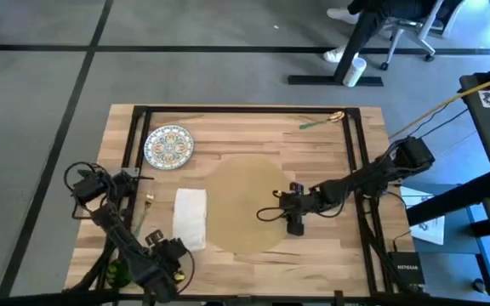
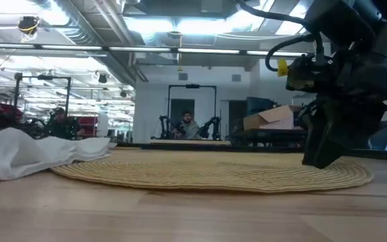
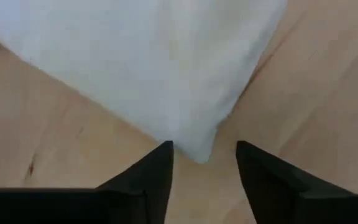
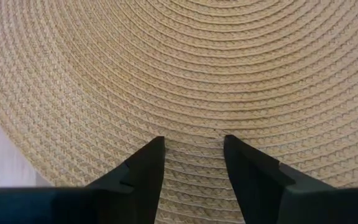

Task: Set table place
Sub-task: Adjust the brown place mat

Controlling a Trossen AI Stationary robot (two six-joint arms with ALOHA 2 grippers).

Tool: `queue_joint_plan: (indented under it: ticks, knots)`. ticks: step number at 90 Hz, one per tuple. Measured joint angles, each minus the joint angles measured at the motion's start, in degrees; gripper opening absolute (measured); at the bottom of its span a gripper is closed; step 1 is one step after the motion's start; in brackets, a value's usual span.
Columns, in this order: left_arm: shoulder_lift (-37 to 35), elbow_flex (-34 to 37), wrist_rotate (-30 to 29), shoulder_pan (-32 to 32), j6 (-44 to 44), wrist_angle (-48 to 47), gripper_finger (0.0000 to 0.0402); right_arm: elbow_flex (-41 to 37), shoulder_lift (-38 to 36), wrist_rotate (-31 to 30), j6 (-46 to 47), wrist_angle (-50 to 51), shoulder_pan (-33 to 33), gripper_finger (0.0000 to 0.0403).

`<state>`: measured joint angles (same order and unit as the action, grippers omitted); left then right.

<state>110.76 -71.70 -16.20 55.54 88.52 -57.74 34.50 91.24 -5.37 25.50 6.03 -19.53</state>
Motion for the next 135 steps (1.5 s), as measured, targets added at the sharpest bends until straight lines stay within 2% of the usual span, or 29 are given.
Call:
queue_joint_plan:
  ticks: [18, 36, 46, 57, 73, 82, 109, 135]
  knots:
    - [0.0, -0.2, -0.5, 1.7, 0.8, 1.4, 0.0162, 0.0, 0.0, -0.2, 0.0, 0.1, 0.0, 0.0154]
    - [-0.1, -3.4, -8.0, 1.8, -3.9, 3.0, 0.0162, -0.1, 0.2, -4.3, -2.3, -2.5, 0.0, 0.0154]
    - [-0.1, -5.1, -10.1, 1.1, -7.6, 2.8, 0.0162, -0.1, 0.2, -5.2, -3.7, -4.5, 0.0, 0.0147]
    - [-0.1, -6.2, -10.3, 0.3, -11.0, 2.9, 0.0162, -0.2, 0.2, -5.2, -4.6, -5.1, 0.0, 0.0113]
    - [-0.1, -6.3, -10.3, -0.5, -12.1, 2.9, 0.0162, -0.2, 0.2, -6.4, -4.8, -5.2, 0.0, 0.0033]
    - [-0.1, -6.3, -10.3, -0.5, -12.1, 2.9, 0.0162, -0.1, 0.2, -4.6, -4.6, -5.4, 0.0, 0.0006]
    - [-0.1, -6.3, -11.7, -0.5, -12.7, 2.8, 0.0162, 2.1, -0.1, -2.4, -4.6, -2.8, 0.0, 0.0018]
    - [-0.1, -6.2, -12.2, -0.5, -12.7, 2.8, 0.0162, 7.2, -0.2, -4.6, -8.1, 1.6, 0.0, 0.0001]
